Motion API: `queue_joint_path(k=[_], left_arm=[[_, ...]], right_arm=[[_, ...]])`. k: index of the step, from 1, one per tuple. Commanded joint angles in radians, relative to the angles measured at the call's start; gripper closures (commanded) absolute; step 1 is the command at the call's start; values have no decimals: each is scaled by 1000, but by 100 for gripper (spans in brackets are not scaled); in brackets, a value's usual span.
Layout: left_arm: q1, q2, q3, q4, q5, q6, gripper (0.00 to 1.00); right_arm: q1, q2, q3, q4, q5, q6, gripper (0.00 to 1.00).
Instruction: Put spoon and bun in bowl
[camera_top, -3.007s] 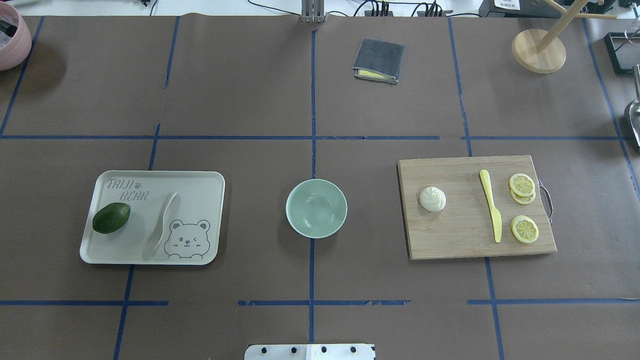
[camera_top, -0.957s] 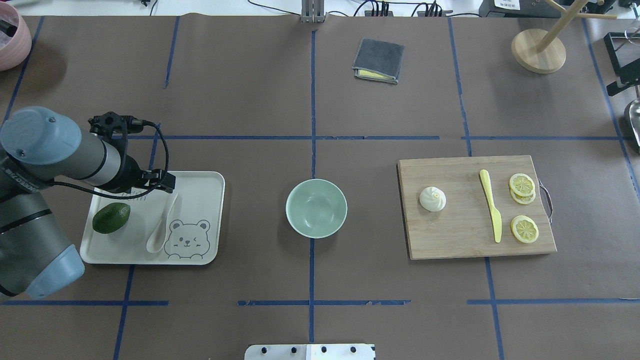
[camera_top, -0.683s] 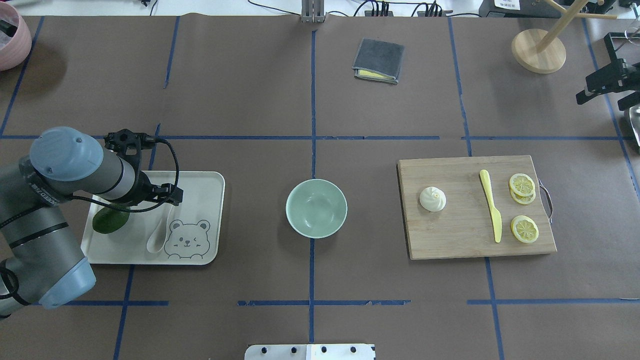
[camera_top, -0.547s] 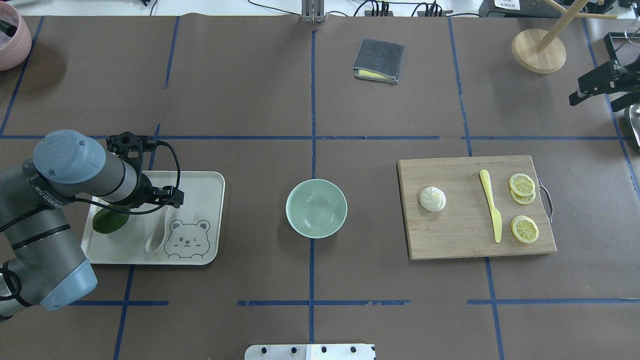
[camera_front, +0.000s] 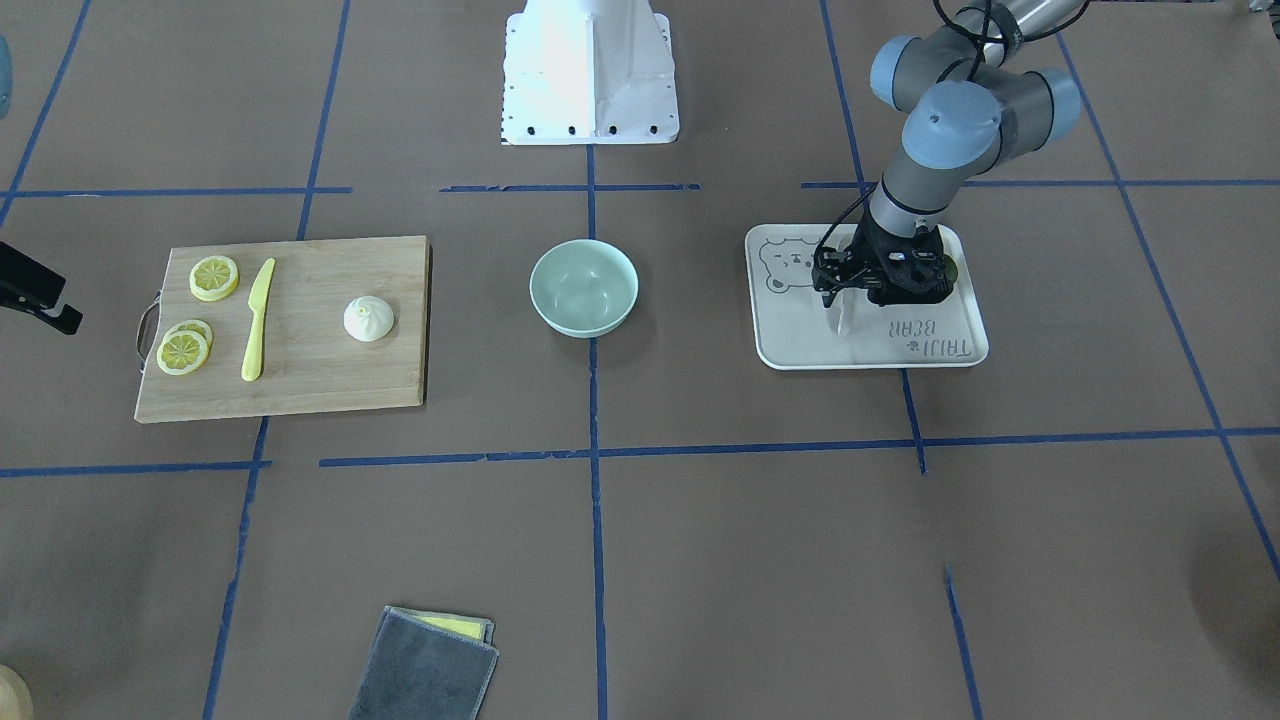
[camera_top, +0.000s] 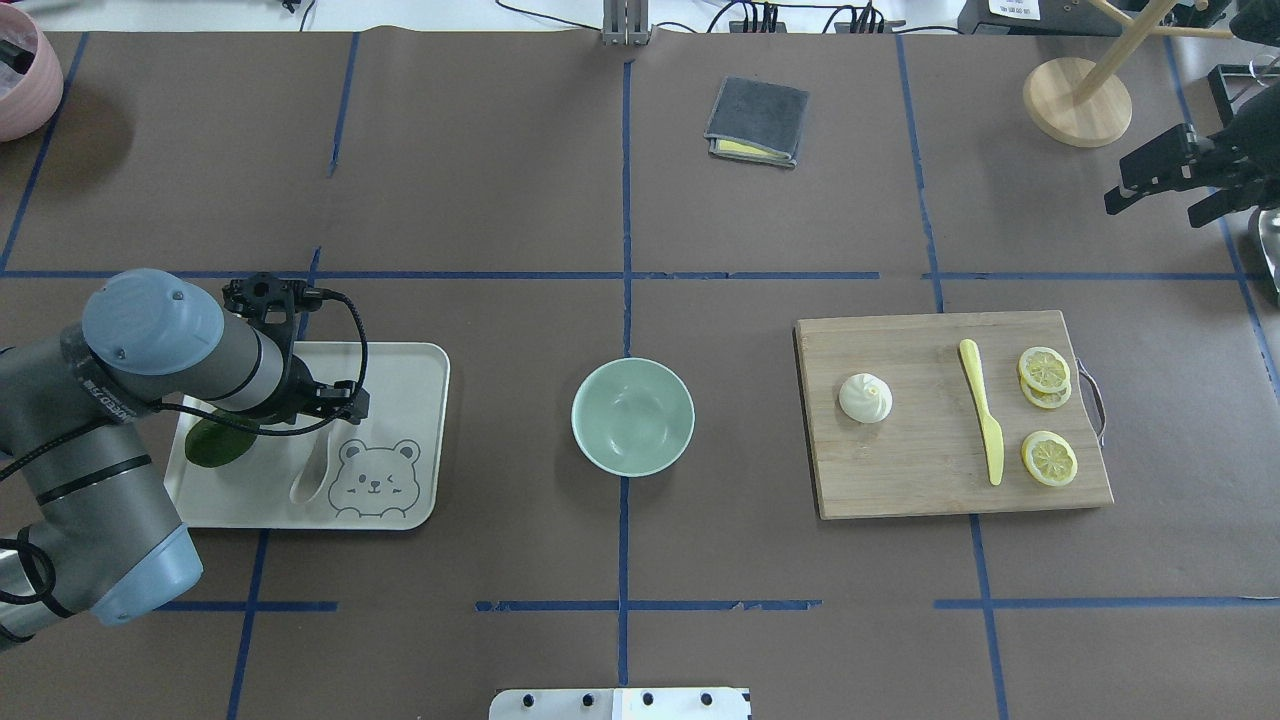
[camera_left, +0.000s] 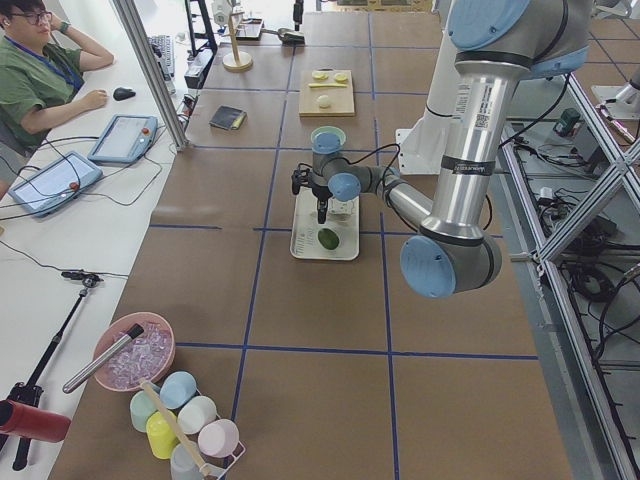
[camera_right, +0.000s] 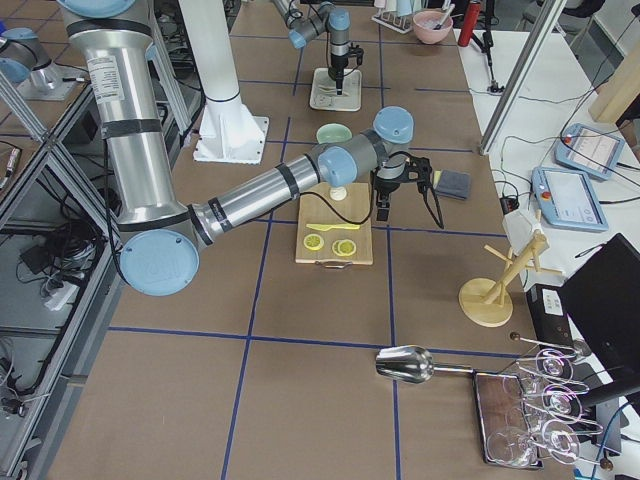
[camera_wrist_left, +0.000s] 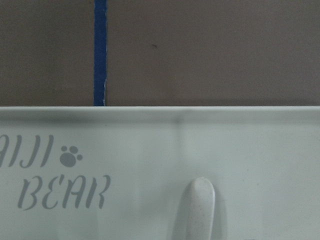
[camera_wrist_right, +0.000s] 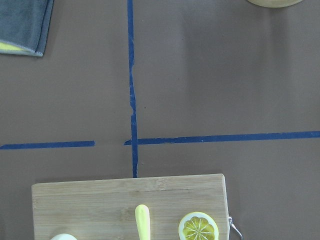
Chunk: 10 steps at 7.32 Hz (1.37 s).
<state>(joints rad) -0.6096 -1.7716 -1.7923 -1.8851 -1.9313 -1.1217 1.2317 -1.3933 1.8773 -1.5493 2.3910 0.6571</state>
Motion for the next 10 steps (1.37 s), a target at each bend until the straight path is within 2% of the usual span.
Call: queue_joint_path(k=[1, 2, 5, 6, 9, 10], left_arm=[[7, -2, 1, 0, 0, -9, 44], [11, -2, 2, 0, 0, -10, 51], [19, -2, 2, 0, 0, -9, 53], [22, -2, 4, 0, 0, -9, 58], [21, 1, -12, 1, 2, -3, 100], [14, 1, -24, 1, 2, 0, 100]], right_arm=[[-8, 3, 0, 0, -1, 6, 0], [-12, 3, 0, 0, -1, 6, 0], [-20, 3, 0, 0, -3, 6, 0], [-23, 3, 0, 0, -3, 6, 0], [-40, 3, 0, 0, -6, 15, 0], [-52, 14, 0, 0, -19, 28, 0]])
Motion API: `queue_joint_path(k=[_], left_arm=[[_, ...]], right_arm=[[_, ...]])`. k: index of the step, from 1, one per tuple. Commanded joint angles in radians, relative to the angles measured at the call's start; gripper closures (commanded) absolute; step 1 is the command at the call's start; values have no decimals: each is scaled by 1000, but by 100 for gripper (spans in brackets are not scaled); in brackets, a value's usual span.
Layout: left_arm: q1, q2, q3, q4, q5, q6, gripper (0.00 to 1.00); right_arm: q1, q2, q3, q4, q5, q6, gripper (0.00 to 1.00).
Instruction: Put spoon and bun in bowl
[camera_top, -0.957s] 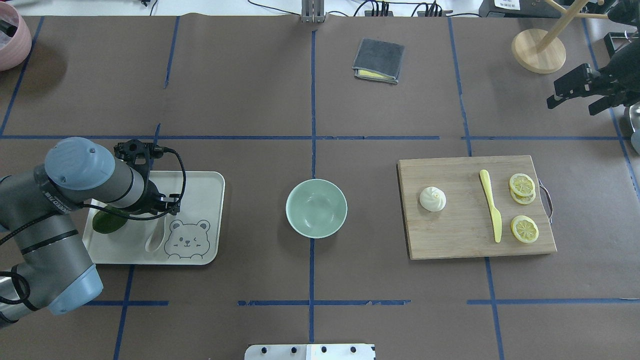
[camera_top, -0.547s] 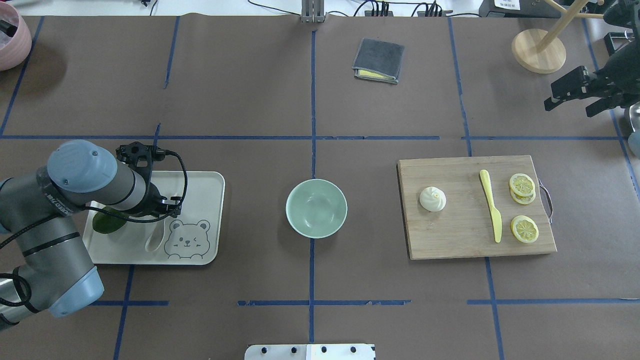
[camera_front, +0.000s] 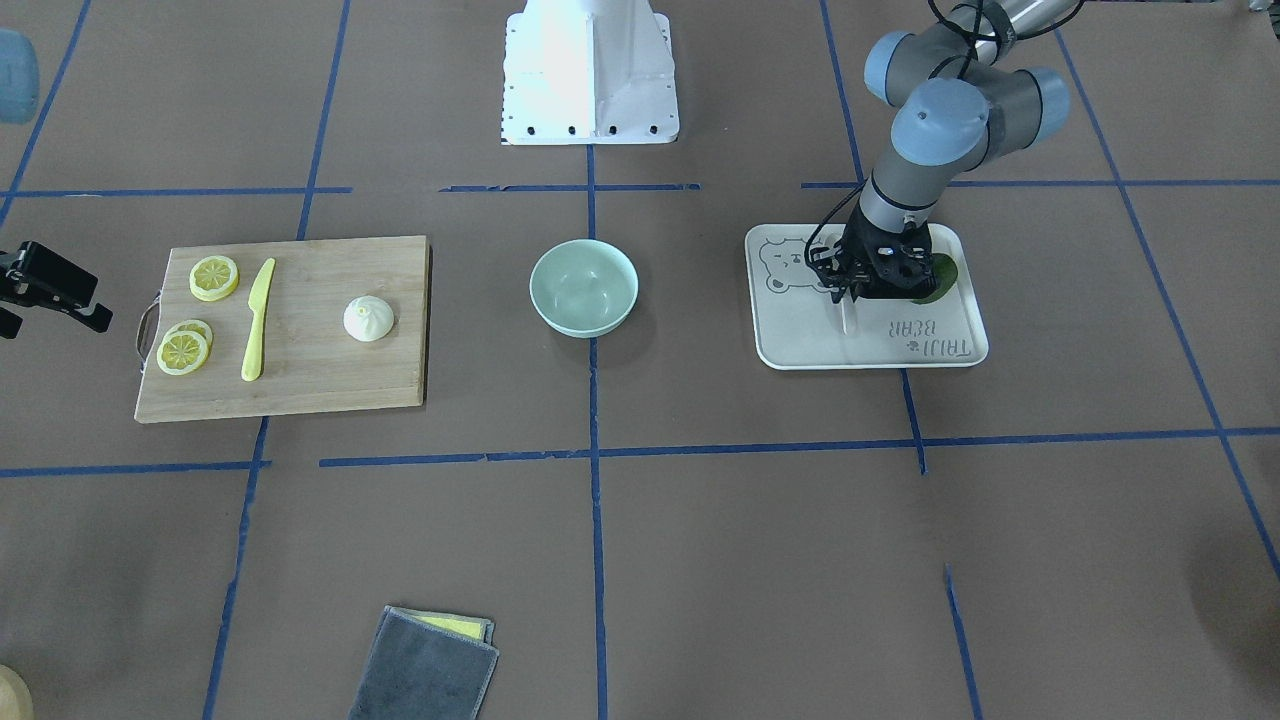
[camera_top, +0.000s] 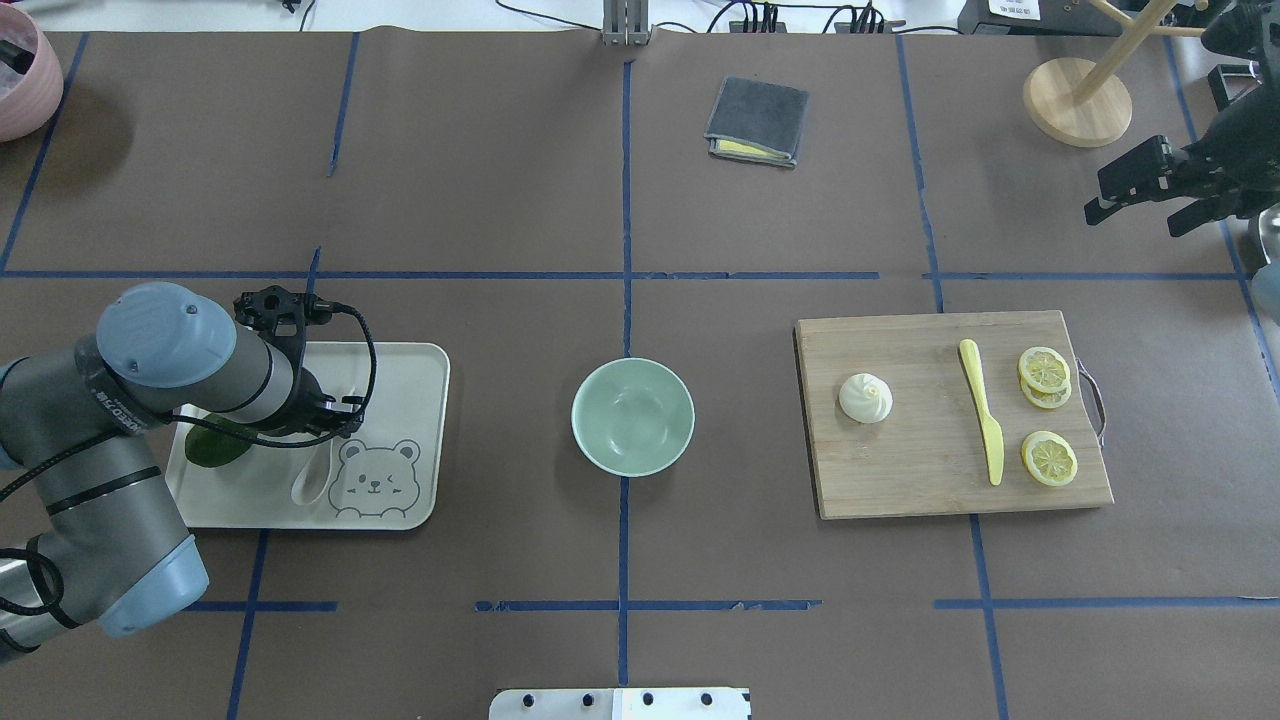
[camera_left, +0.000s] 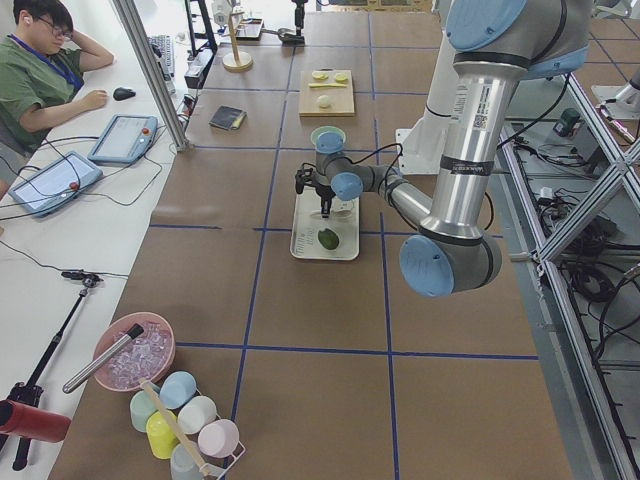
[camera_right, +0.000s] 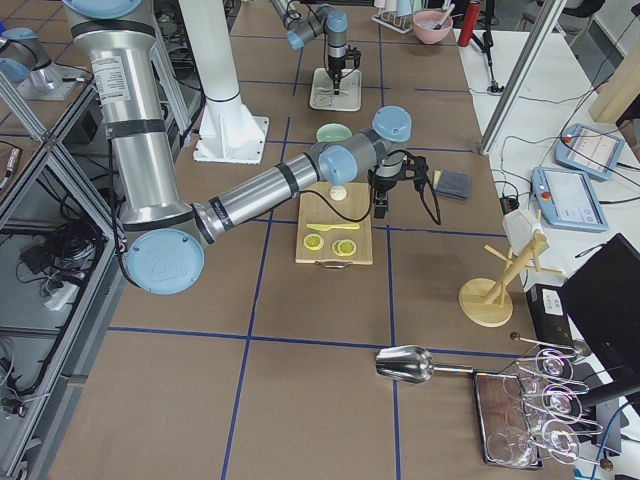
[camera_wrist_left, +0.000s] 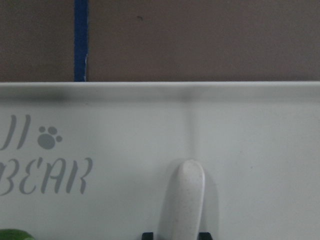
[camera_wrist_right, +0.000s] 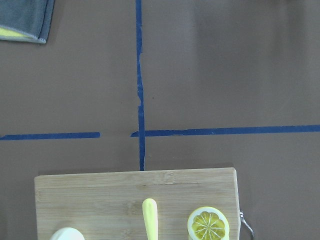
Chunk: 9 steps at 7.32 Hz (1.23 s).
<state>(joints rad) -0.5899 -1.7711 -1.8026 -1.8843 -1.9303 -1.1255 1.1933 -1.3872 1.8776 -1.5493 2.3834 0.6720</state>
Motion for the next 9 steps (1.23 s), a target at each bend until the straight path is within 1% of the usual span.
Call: queue_joint_path(k=[1, 2, 3, 4, 5, 6, 7, 8, 9], left_arm=[[-7, 10, -38, 7, -1, 6, 100], [-13, 15, -69, 13, -3, 6, 100], [-22, 1, -84, 16, -6, 4, 100], [-45, -28, -84, 16, -7, 0, 100], [-89, -84, -83, 19, -13, -11, 100], [-119, -131, -83, 22, -30, -92, 100], [-120, -196, -72, 22, -56, -231, 100], [-120, -233, -73, 20, -59, -325, 100], [-120, -257, -73, 19, -61, -376, 100]], right_arm=[[-29, 11, 0, 0, -15, 29, 0], [-53, 28, -2, 0, -23, 53, 0], [-99, 55, -2, 1, -73, 117, 0], [-154, 86, -2, 2, -113, 180, 0], [-208, 103, -2, 8, -168, 236, 0], [-256, 102, -5, 65, -206, 288, 0], [-306, 96, -5, 118, -252, 363, 0], [-354, 94, -9, 135, -291, 371, 0], [-407, 93, -11, 136, -343, 391, 0]])
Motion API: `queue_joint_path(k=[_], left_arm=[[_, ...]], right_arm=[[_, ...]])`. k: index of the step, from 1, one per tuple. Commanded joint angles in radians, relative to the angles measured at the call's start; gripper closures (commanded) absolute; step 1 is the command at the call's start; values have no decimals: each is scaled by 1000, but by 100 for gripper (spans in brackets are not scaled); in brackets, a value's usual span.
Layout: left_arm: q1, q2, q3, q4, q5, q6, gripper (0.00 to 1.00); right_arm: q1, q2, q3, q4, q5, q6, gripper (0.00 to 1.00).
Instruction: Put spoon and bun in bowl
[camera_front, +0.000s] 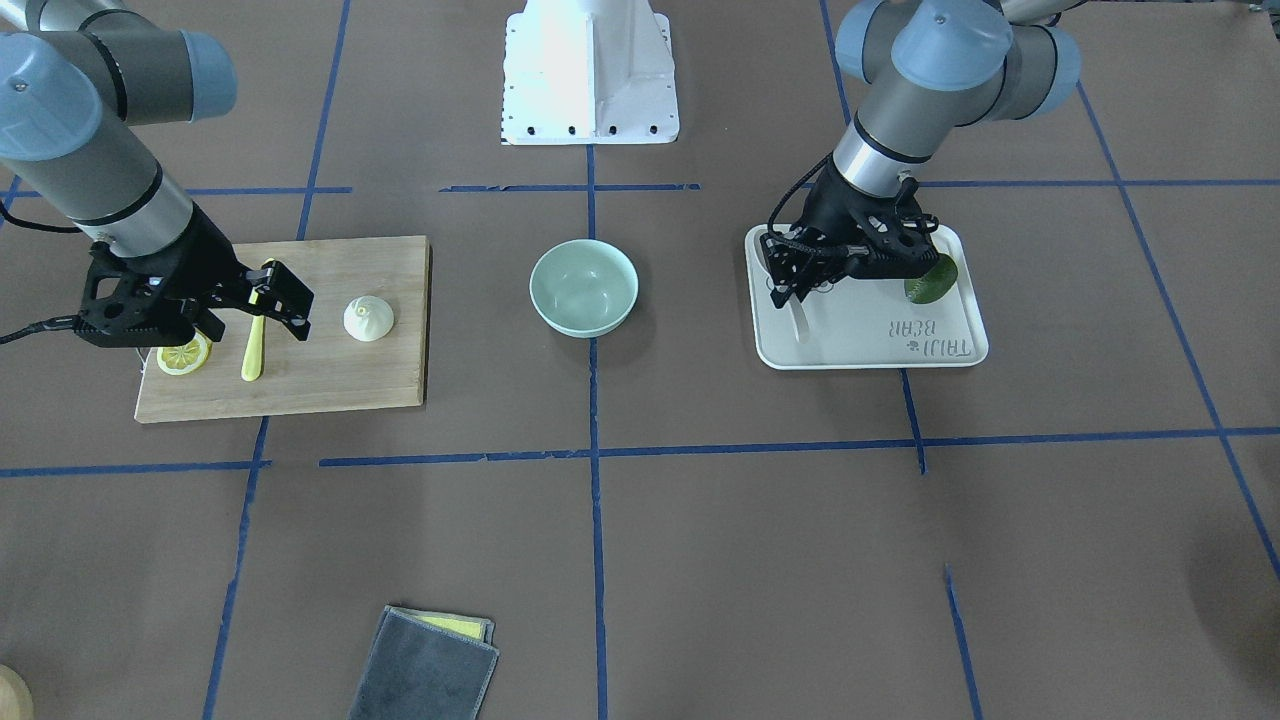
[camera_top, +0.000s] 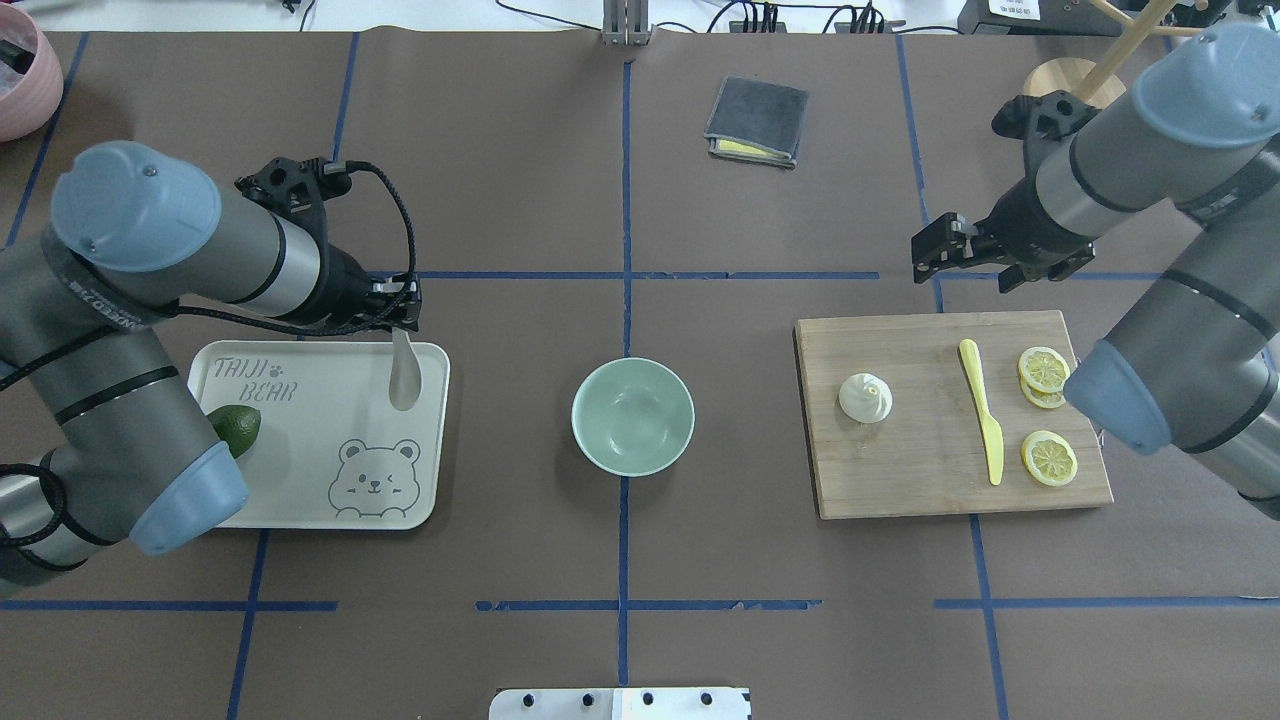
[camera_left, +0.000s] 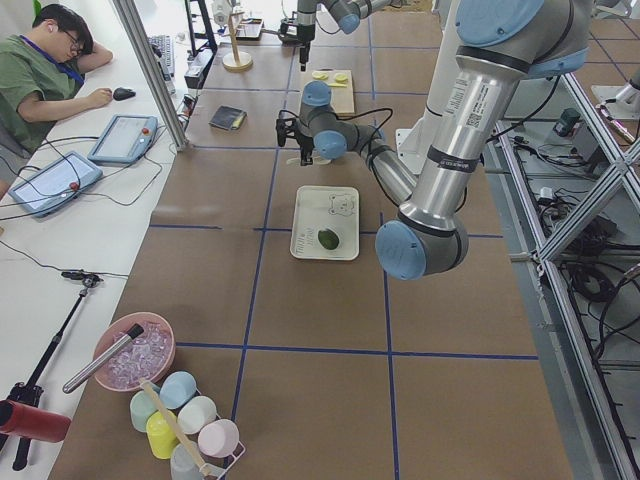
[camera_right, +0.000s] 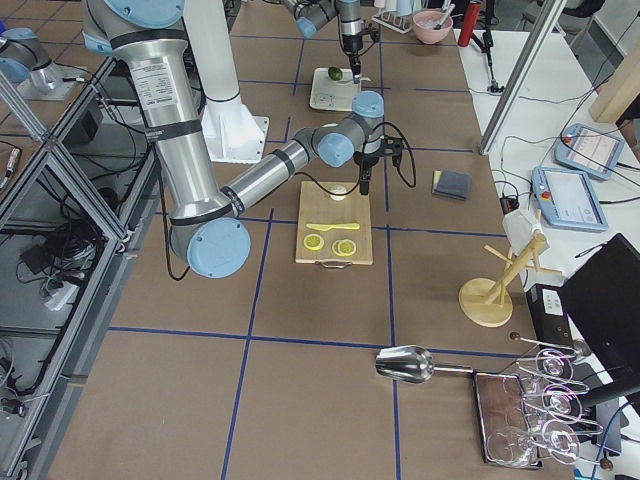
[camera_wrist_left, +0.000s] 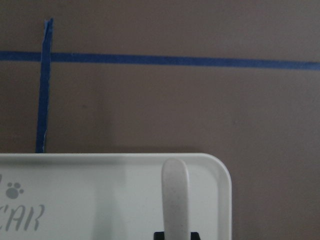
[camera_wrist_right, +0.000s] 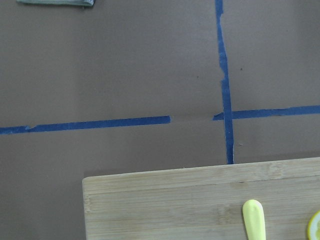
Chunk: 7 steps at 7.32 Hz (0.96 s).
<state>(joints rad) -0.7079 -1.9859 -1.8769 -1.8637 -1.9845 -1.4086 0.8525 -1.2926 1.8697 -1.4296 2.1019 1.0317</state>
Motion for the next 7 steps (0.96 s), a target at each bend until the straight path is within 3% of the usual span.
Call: queue_joint_path(k=[1, 3, 5, 7], left_arm=[[1, -65, 2, -9, -1, -158, 100], [7, -105, 40, -44, 3, -255, 100], [13, -137, 131, -133, 6, -323, 100], [69, -146, 145, -137, 79, -332, 100]], right_arm=[[-128, -4, -1, 18, -121, 83, 0], [-248, 4, -7, 18, -224, 148, 0], [-274, 6, -24, 18, -234, 152, 0], [-276, 2, -30, 18, -232, 154, 4]])
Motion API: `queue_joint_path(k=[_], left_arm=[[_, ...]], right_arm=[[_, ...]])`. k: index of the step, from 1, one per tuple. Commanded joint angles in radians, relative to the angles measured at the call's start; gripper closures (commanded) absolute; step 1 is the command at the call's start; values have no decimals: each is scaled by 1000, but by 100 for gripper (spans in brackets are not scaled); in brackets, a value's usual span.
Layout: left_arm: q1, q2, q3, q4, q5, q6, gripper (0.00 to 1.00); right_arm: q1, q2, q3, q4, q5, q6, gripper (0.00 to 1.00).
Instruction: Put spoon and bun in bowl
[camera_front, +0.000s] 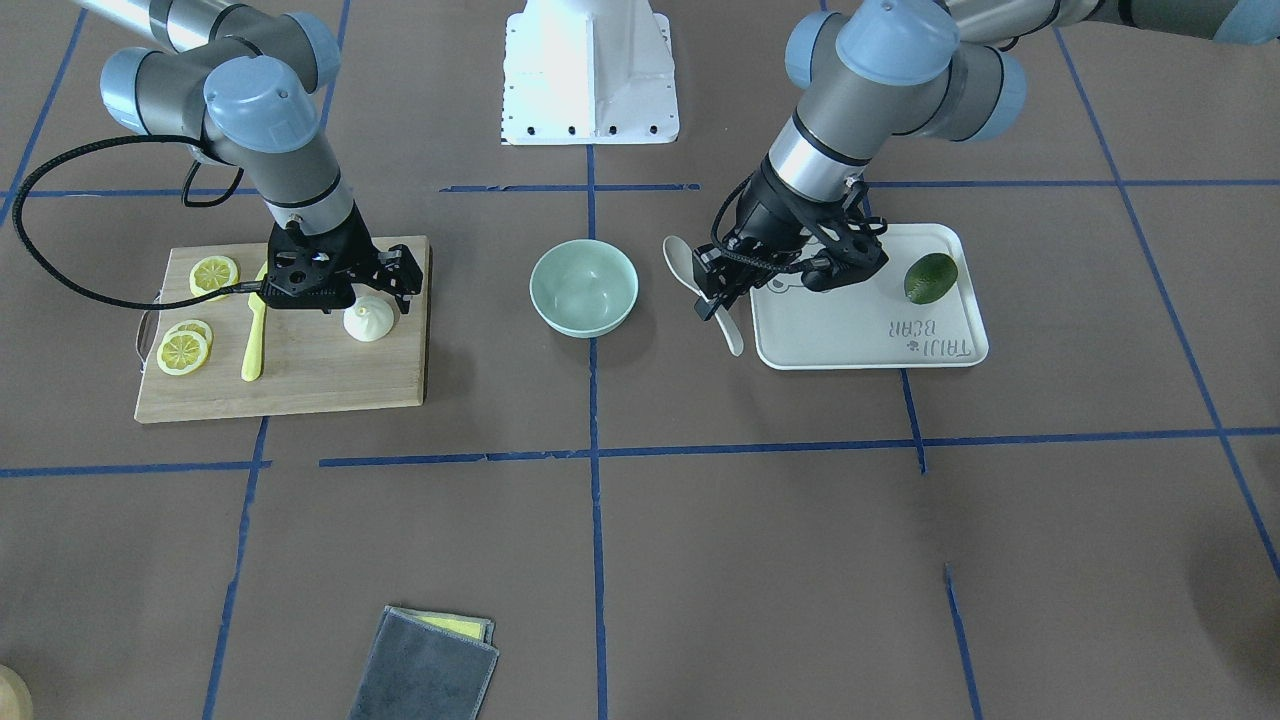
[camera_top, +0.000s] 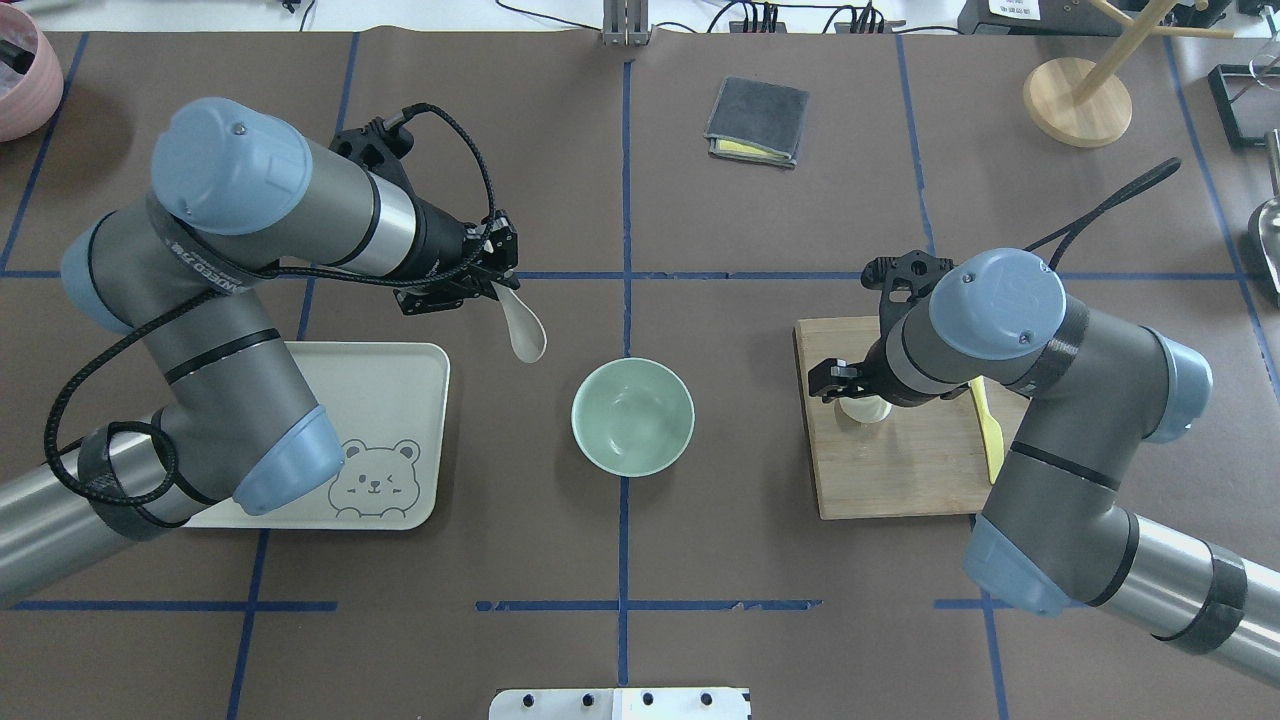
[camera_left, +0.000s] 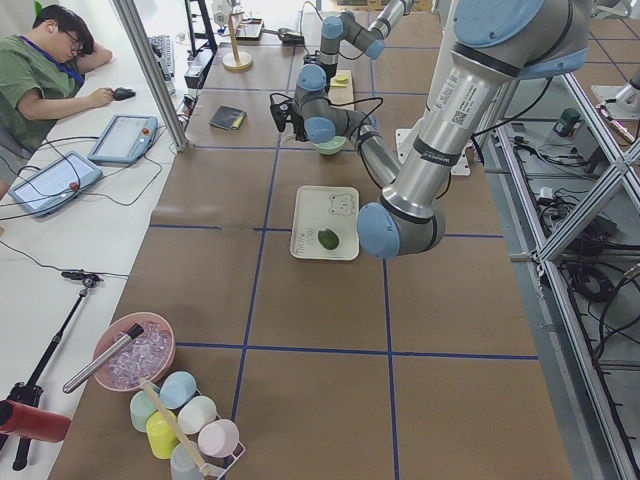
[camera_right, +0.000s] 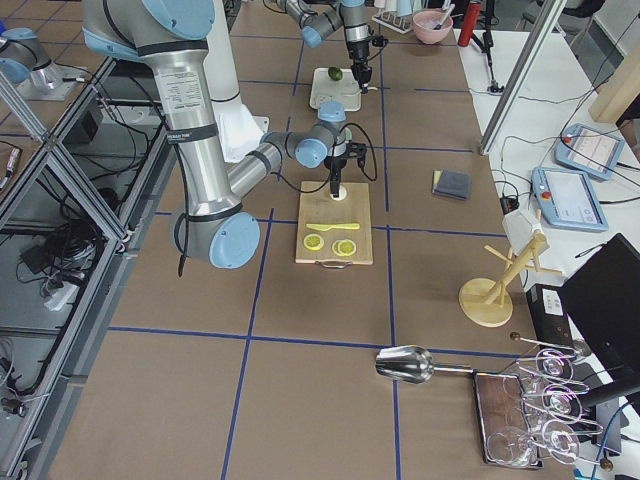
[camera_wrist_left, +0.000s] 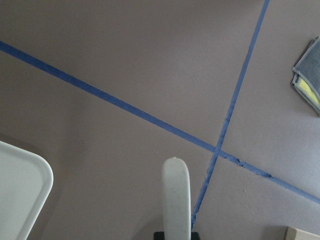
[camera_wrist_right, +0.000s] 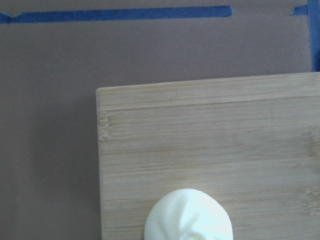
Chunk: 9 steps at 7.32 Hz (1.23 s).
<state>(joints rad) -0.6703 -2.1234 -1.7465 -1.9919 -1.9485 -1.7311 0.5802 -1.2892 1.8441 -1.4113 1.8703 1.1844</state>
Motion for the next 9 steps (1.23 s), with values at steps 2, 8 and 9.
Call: queue_joint_path(k=[2, 8, 9], left_arm=[[44, -10, 16, -7, 45, -10, 100], [153, -70, 79, -21, 161, -88, 100], [191, -94, 103, -22, 213, -103, 100]], right_arm=[[-3, 5, -28, 0, 0, 0, 11], [23, 4, -19, 0, 3, -9, 79], [39, 5, -16, 0, 9, -11, 90]])
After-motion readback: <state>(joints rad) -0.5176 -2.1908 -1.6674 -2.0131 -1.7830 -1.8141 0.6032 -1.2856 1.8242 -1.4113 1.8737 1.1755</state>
